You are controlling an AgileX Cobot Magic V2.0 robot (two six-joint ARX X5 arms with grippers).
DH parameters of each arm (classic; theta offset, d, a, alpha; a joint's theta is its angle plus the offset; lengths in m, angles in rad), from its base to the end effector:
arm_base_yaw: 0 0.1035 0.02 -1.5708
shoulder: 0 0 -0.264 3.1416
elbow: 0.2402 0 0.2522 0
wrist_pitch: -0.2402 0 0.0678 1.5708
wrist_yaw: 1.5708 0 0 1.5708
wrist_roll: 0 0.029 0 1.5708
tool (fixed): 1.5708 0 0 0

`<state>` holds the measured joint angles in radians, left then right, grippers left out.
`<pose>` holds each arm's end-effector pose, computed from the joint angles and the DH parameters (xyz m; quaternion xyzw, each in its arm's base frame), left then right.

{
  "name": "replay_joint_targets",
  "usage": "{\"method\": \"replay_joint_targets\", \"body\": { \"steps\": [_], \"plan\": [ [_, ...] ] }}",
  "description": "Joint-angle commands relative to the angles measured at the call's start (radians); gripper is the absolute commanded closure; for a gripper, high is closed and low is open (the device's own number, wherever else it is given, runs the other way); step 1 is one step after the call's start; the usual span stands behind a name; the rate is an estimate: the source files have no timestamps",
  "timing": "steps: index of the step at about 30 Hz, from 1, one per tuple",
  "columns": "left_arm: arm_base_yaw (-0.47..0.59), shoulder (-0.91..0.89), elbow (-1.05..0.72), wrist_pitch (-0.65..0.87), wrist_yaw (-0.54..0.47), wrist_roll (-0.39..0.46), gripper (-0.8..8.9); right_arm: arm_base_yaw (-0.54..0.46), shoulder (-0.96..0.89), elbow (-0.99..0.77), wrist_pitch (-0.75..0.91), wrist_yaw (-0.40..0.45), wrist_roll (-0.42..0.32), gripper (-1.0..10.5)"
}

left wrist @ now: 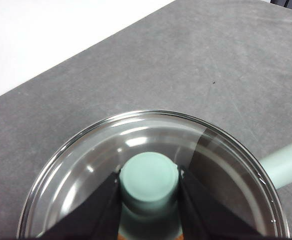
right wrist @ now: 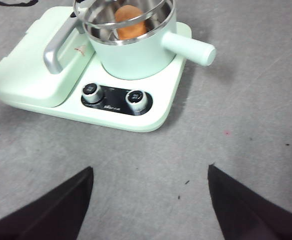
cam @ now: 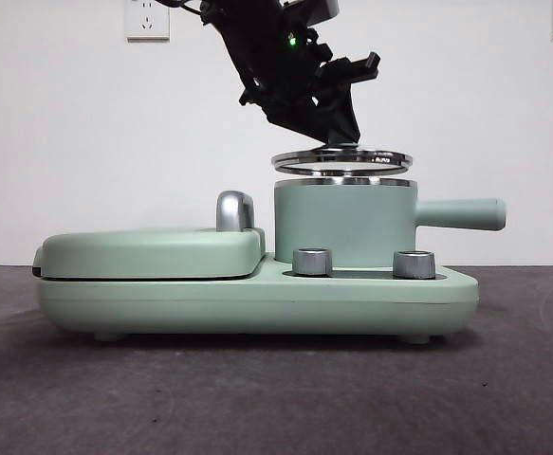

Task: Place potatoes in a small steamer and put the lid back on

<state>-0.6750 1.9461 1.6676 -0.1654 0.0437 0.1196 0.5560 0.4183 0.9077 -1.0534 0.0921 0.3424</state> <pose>0.3553 -0.2861 0.2979 0.1228 0.1884 -0.3549 0.9074 0.0426 0.0233 0.3272 0.0719 0.2976 0.1726 0.9362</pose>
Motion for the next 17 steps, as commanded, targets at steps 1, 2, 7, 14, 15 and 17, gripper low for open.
{"method": "replay_joint_targets", "body": {
  "steps": [1,2,7,14,15,17],
  "plan": [
    [-0.008,0.038,0.027,0.032,0.002,0.007,7.99,0.007,0.002,0.006,0.013,0.007,0.013,5.9],
    [-0.007,0.045,0.027,0.037,0.002,0.011,7.99,0.007,0.002,0.006,0.013,0.007,0.015,5.9],
    [-0.007,0.06,0.027,0.032,0.02,0.007,7.99,0.007,0.002,0.006,0.014,0.015,0.016,5.9],
    [-0.012,0.082,0.027,-0.024,0.019,0.003,7.99,0.007,0.002,0.006,0.014,0.023,0.017,5.9],
    [-0.013,0.082,0.027,-0.024,0.019,0.003,7.99,0.007,0.002,0.006,0.014,0.03,0.017,5.9],
    [-0.013,0.082,0.027,-0.025,0.019,-0.002,7.99,0.007,0.002,0.006,0.014,0.04,0.018,5.9]
  ]
}}
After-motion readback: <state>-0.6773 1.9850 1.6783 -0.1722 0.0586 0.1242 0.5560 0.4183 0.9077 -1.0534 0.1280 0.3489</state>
